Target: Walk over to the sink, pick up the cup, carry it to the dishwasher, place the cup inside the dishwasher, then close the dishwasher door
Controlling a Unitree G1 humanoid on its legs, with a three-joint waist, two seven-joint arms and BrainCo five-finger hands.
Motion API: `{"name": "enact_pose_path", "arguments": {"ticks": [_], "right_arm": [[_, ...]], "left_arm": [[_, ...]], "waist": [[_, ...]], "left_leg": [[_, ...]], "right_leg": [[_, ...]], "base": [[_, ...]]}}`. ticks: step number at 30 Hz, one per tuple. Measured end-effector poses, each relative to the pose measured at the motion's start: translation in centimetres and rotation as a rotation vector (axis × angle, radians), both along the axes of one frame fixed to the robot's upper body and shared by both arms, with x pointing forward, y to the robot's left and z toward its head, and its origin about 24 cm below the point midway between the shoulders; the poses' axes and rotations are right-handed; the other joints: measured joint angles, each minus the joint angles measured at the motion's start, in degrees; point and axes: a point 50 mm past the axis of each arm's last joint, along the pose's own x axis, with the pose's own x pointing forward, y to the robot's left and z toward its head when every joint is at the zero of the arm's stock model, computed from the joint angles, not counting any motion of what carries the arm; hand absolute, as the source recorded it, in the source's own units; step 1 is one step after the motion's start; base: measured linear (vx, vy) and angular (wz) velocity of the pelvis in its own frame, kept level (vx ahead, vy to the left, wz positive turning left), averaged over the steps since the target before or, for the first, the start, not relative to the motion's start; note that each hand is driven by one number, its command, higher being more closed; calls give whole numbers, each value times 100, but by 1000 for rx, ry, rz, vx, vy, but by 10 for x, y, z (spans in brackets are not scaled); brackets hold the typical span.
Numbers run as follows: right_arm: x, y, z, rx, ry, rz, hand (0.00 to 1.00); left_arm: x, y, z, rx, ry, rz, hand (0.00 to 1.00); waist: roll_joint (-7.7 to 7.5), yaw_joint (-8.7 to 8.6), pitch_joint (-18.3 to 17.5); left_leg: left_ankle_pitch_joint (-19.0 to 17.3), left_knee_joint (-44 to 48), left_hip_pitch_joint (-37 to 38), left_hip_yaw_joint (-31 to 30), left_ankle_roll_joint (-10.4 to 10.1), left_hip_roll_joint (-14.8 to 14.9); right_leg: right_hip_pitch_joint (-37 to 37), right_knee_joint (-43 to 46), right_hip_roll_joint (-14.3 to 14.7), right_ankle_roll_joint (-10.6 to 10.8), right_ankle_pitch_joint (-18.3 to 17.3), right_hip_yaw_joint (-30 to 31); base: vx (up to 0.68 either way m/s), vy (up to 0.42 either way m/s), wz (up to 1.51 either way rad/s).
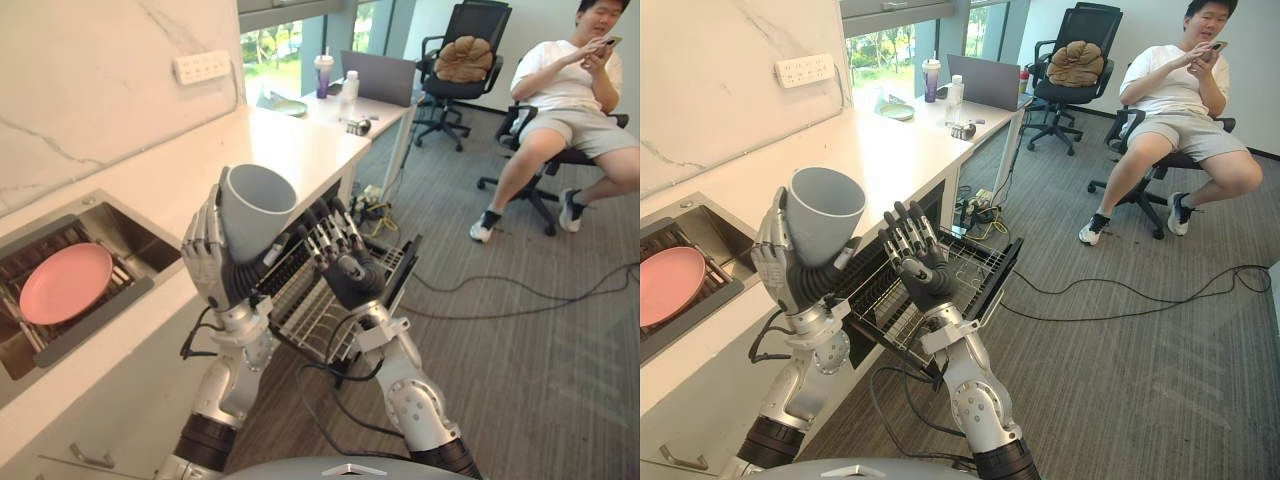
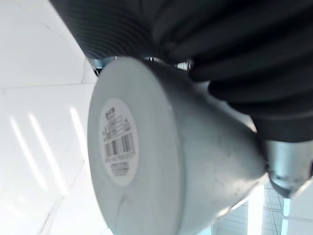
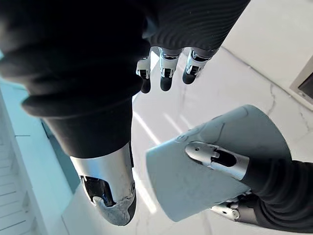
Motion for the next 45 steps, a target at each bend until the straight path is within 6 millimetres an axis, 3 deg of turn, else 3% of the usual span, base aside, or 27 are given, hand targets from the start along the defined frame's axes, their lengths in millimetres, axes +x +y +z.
{"name": "enact_pose_path", "arguments": {"ticks": [7,16,29,30,45], "right_arm": [[7,13,16,-41,-45,-7,0],[14,21,11,-129,18,-65,0],[26,25,17,-196,38,-139,0],[26,25,18,-198,39,-142,100],[31,34,23,-230,21,-124,100]], "left_arm": [[2,-15,2,30,40,-70,100],[4,-36,2,74,73,-174,100],[9,-38,-4,82,126,-165,100],[10,-38,-4,82,126,-163,100],[12,-29,-5,111,125,-126,100]], "waist": [[36,50,-75],[40,105,-125],[75,187,-197],[75,195,-197],[108,388,-222]], "left_leg": [[91,-113,0,-20,11,-35],[244,-276,14,-63,46,-90],[395,-452,49,-166,42,-123],[403,-465,53,-168,44,-124],[471,-534,88,-191,37,-125]], "right_leg": [[-37,1,-30,4,39,-35],[0,-1,-98,48,22,-178],[26,-1,-130,42,32,-316],[26,-1,-132,41,34,-319],[129,-1,-171,70,16,-462]], "base": [[-4,6,1],[-21,16,8],[-1,8,5],[-3,13,5],[0,9,5]]}}
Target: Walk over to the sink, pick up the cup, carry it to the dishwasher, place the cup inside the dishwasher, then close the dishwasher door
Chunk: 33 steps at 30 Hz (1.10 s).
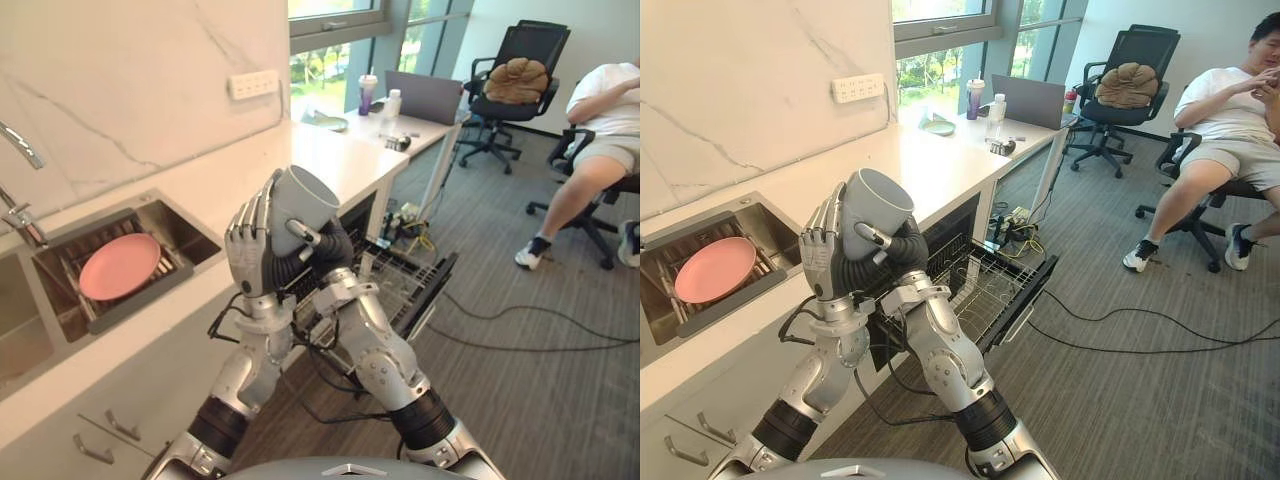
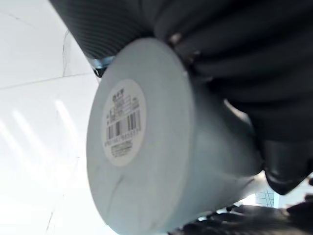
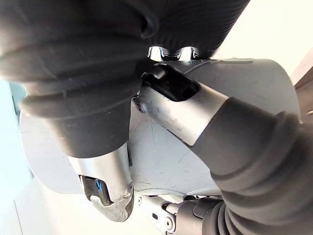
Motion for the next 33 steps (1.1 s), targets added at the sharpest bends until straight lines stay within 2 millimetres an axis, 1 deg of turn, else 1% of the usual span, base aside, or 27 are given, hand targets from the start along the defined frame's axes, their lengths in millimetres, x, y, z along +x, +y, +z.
{"name": "enact_pose_path", "arguments": {"ticks": [1,4,7,9,11,12,14,16,18,19,20,21,23,24,25,26,27,28,31,32,33], "right_arm": [[0,0,0,-14,-5,5,100],[-1,1,-1,-38,-2,6,100],[-1,-1,-4,-58,14,-20,100],[0,-2,-4,-124,-2,-87,100],[0,-5,-4,-236,-55,-191,100],[1,-7,-4,-250,-59,-212,100],[5,-16,1,-275,-87,-301,100],[8,-20,6,-290,-109,-360,100],[14,-28,15,-277,-136,-426,100],[17,-32,24,-266,-178,-467,100],[20,-37,32,-251,-215,-508,100],[21,-39,35,-257,-234,-523,100],[24,-44,34,-288,-250,-563,100],[29,-52,26,-314,-215,-597,100],[34,-63,17,-339,-171,-642,100],[36,-70,12,-358,-152,-668,100],[37,-85,2,-392,-115,-724,100],[37,-100,-7,-411,-73,-771,100],[31,-128,-18,-421,-19,-863,100],[26,-145,-23,-424,3,-920,100],[22,-155,-26,-421,15,-958,100]], "left_arm": [[-1,1,-1,7,3,-1,0],[-5,3,-8,7,36,-16,0],[-8,1,-14,-8,66,-44,0],[-11,0,-18,-8,82,-75,0],[-17,2,-26,6,100,-103,0],[-19,1,-27,13,103,-114,0],[-27,-6,-35,45,131,-175,0],[-33,-12,-40,67,147,-218,0],[-42,-26,-44,109,151,-310,0],[-48,-34,-49,121,179,-358,0],[-49,-39,-54,155,210,-403,0],[-51,-43,-56,172,219,-426,0],[-49,-44,-55,175,218,-434,0],[-47,-44,-53,181,207,-437,0],[-44,-41,-53,182,202,-433,0],[-43,-40,-52,178,197,-434,0],[-42,-39,-50,170,186,-433,0],[-41,-37,-49,156,176,-434,0],[-37,-31,-45,93,161,-447,0],[-37,-28,-43,14,169,-466,0],[-38,-27,-42,-43,191,-487,0]], "waist": [[5,20,-4],[26,24,-20],[30,31,-28],[32,22,-29],[33,-9,-29],[33,-9,-28],[40,-20,-24],[45,-72,-21],[59,-112,-12],[83,-149,3],[105,-181,17],[118,-206,25],[143,-261,45],[154,-295,61],[160,-305,76],[159,-297,79],[156,-279,91],[154,-289,117],[153,-336,241],[153,-361,290],[151,-377,302]], "left_leg": [[2,-2,-1,-1,1,-1],[9,-16,0,-3,6,-1],[55,-97,18,-5,2,-5],[68,-113,16,-7,2,-5],[68,-119,12,-4,3,-6],[68,-121,12,-4,3,-7],[88,-183,13,0,-2,-17],[93,-183,15,3,-3,-21],[107,-184,2,14,10,-35],[110,-185,2,25,14,-43],[111,-186,-1,40,16,-43],[111,-186,-2,47,16,-42],[111,-186,1,52,17,-40],[111,-186,3,63,17,-42],[111,-187,0,83,18,-44],[110,-190,-4,99,18,-44],[110,-194,-18,122,17,-45],[109,-197,-32,131,18,-49],[103,-198,-29,140,17,-50],[92,-196,-31,145,14,-49],[83,-194,-30,150,11,-48]], "right_leg": [[1,0,-2,2,-1,-3],[2,0,-2,5,-3,-10],[4,0,-2,3,-1,-25],[-6,0,-1,4,-2,-30],[-14,0,0,5,-3,-24],[-15,0,0,7,-4,-23],[-26,0,0,19,-13,-13],[-48,0,2,19,-13,-4],[-77,0,2,11,-6,14],[-88,0,1,11,-2,28],[-107,0,4,8,2,48],[-113,0,6,6,4,58],[-115,0,10,6,3,67],[-119,0,10,6,3,82],[-138,1,11,7,4,112],[-154,1,13,6,5,136],[-182,1,13,4,6,152],[-201,1,12,3,5,161],[-206,2,13,6,6,170],[-214,3,14,16,8,174],[-217,7,17,20,5,180]], "base": [[0,0,0],[0,0,0],[4,4,1],[0,0,0],[0,0,0],[0,0,0],[0,0,0],[0,0,0],[13,12,-4],[8,10,-7],[7,8,-7],[12,8,-6],[0,0,0],[6,7,-5],[3,8,-8],[4,8,-9],[10,8,-8],[15,8,-5],[10,3,-1],[31,8,-4],[45,9,-7]]}}
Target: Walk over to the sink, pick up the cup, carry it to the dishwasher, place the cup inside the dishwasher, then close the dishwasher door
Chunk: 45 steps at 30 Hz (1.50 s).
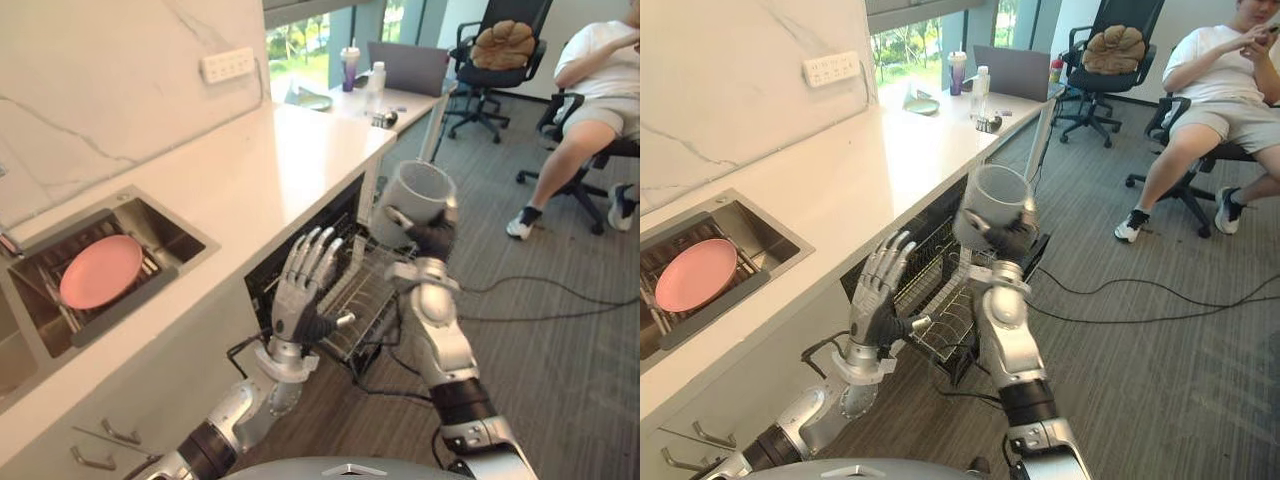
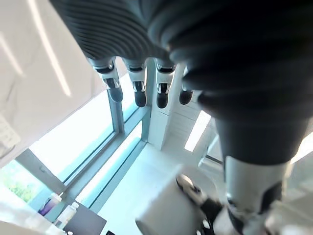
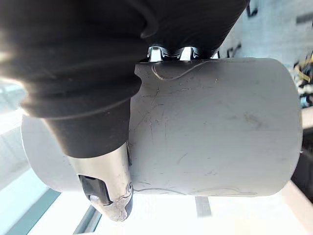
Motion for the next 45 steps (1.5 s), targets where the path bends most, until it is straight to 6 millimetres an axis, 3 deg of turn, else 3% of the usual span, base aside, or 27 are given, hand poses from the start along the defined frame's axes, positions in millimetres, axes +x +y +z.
{"name": "enact_pose_path", "arguments": {"ticks": [3,6,8,9,11,14,17,20,21,24,30,33,36,38,41,45], "right_arm": [[-12,-27,-7,7,-9,-89,100],[-14,-43,-18,-32,22,-60,100],[-12,-48,-35,-69,103,1,100],[-12,-49,-40,-68,129,13,100],[-12,-52,-64,-34,231,65,100],[-14,-54,-93,2,361,103,100],[-14,-53,-102,-5,413,132,100],[-12,-49,-106,-30,446,163,100],[-10,-48,-106,-56,452,177,100],[-8,-54,-108,-122,495,171,100],[-2,-51,-114,-168,560,202,100],[12,-50,-111,-210,587,219,100],[33,-52,-94,-231,555,213,100],[49,-54,-73,-256,500,206,100],[67,-54,-51,-299,465,195,100],[78,-56,-30,-298,407,169,100]], "left_arm": [[-3,6,-12,-148,231,-41,0],[-11,18,-47,-237,561,-71,0],[-21,30,-89,-234,851,-67,0],[-25,33,-99,-237,937,-85,0],[-50,50,-134,-158,1206,-141,0],[-86,79,-169,-13,1435,-87,0],[-96,104,-182,-23,1506,53,0],[-101,142,-194,-47,1559,300,0],[-120,169,-203,-75,1633,506,0],[-166,203,-209,-55,1773,787,0],[-205,201,-213,-33,1931,891,0],[-203,199,-214,-42,1933,899,0],[-179,205,-210,-78,1822,989,0],[-153,208,-206,-155,1735,1018,0],[-131,212,-202,-338,1685,1069,0],[-119,213,-200,-451,1650,1100,0]], "waist": [[-34,-48,23],[-63,-70,49],[-106,-62,79],[-111,-62,83],[-141,10,105],[-213,46,197],[-210,80,283],[-185,120,284],[-191,116,290],[-249,182,350],[-274,399,447],[-273,452,602],[-319,611,1043],[-394,730,1481],[-536,864,1952],[-674,988,2319]], "left_leg": [[-44,13,28,10,-4,-1],[-98,21,7,-4,0,2],[-108,19,-42,-103,4,-9],[-103,19,-59,-142,6,-10],[-98,18,-57,-210,7,-15],[-101,17,-52,-336,18,-51],[-92,18,-56,-446,49,-112],[-96,17,-55,-469,64,-134],[-101,17,-59,-465,65,-134],[-100,23,-71,-541,70,-150],[-67,31,-202,-708,104,-213],[2,54,-430,-794,132,-246],[51,218,-799,-859,128,-229],[95,390,-1156,-946,121,-210],[153,493,-1441,-1022,121,-167],[148,677,-1748,-1136,114,-151]], "right_leg": [[13,31,1,-10,7,17],[33,32,-1,-3,2,30],[40,31,-7,19,-24,-22],[47,31,-7,20,-32,-30],[56,31,-14,27,-38,-75],[143,30,-31,61,-64,-207],[215,30,-96,85,-75,-309],[251,31,-120,104,-86,-340],[251,31,-120,112,-91,-350],[256,32,-133,124,-100,-397],[240,33,-191,151,-103,-551],[94,34,-227,144,-74,-636],[-176,35,-222,89,33,-650],[-414,37,-220,27,128,-683],[-612,39,-190,-13,221,-693],[-795,111,-160,-9,231,-632]], "base": [[66,14,-7],[14,6,-2],[19,7,17],[20,4,24],[31,4,17],[28,2,22],[12,22,20],[-3,16,5],[3,5,-3],[17,4,9],[-2,9,16],[-55,4,15],[-98,-14,4],[-105,-11,9],[-77,-7,6],[-36,5,12]]}}
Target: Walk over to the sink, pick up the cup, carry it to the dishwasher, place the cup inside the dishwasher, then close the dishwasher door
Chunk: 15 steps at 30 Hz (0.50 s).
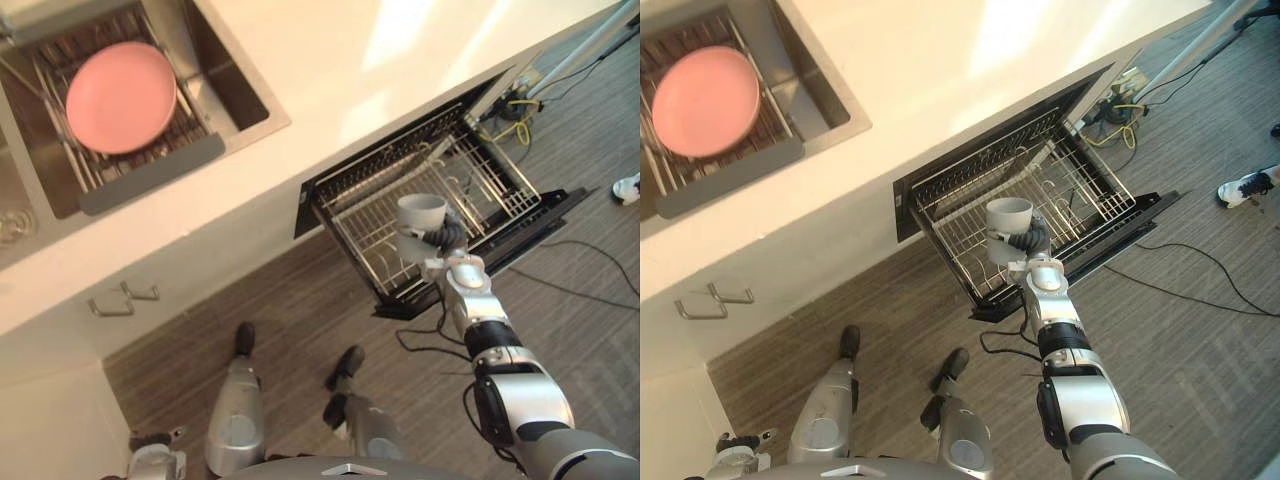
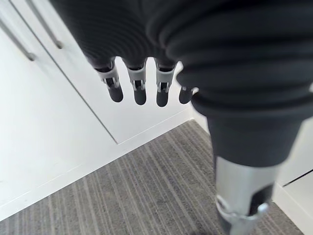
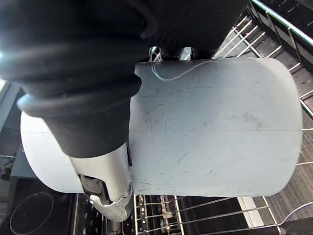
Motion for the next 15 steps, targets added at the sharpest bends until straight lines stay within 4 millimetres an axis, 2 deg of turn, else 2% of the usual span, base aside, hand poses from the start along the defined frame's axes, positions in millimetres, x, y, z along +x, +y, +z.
{"name": "enact_pose_path", "arguments": {"ticks": [3,6,12,15], "right_arm": [[8,-3,18,-24,-38,6,100],[19,0,40,-82,-58,39,100],[28,-7,47,-120,4,18,100],[31,-7,54,-124,6,11,100]], "left_arm": [[2,0,1,19,-3,-2,0],[6,-3,0,10,-15,-4,0],[26,-26,-2,-104,-155,92,0],[50,-38,4,-182,-326,216,0]], "waist": [[-2,58,118],[73,142,255],[224,230,406],[333,259,486]], "left_leg": [[3,89,-226,-68,13,-26],[31,146,-415,-55,38,-58],[289,-96,-695,-119,80,-130],[457,-275,-820,-230,106,-188]], "right_leg": [[-194,103,-56,33,-24,183],[-408,176,-83,30,-23,261],[-838,351,-208,21,-27,239],[-1035,517,-290,9,-77,133]], "base": [[-21,50,7],[-48,29,-5],[-33,20,4],[-13,5,16]]}}
